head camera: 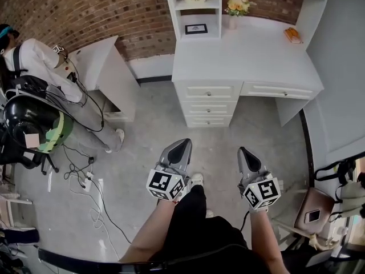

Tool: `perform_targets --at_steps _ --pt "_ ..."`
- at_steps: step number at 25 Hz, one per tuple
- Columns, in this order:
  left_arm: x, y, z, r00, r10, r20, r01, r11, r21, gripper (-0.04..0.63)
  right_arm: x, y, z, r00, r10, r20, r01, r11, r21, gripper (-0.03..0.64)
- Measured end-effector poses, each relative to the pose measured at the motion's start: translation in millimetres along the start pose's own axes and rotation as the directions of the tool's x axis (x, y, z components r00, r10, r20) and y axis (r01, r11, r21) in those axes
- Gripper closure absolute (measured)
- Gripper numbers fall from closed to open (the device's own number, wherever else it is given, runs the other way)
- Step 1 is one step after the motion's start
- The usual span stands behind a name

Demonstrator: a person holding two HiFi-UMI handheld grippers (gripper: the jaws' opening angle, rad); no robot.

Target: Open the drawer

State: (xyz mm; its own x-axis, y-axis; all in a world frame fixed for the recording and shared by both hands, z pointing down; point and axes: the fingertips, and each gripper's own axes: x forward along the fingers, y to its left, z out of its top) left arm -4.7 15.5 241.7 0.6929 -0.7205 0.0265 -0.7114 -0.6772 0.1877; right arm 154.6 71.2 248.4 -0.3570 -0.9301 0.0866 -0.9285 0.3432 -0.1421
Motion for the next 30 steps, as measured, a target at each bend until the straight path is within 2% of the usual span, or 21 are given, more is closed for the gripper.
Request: perform_targets --at_steps 9,18,24,30 --pt "55.0 43.2 -3.5 0.998 -0.039 -0.048 0.039 0.999 0.011 0.594 67.6 -20.1 -9.4 0.999 -0.004 -0.042 0.005 1.000 0.014 0.617" --pt "99.4 80.7 -27.5 0.994 -0.083 -0.077 0.079 0.996 -0.052 0.594 119.9 -34.4 -28.3 0.995 -0.046 -0.094 0.048 0.999 0.021 0.617" --pt "135.6 101.7 -42.9 0.987 -0.135 -0.091 0.129 0.989 -0.073 0.594 162.6 -40.1 -36.4 0.994 -0.036 -0.104 0.040 0.999 0.032 0.617" --pt "157.1 115.6 -68.8 0.986 -0.146 -0.084 0.137 0.985 -0.104 0.594 189.0 -43.4 -59.1 0.994 -0.031 -0.103 0.036 0.998 0.050 0.617"
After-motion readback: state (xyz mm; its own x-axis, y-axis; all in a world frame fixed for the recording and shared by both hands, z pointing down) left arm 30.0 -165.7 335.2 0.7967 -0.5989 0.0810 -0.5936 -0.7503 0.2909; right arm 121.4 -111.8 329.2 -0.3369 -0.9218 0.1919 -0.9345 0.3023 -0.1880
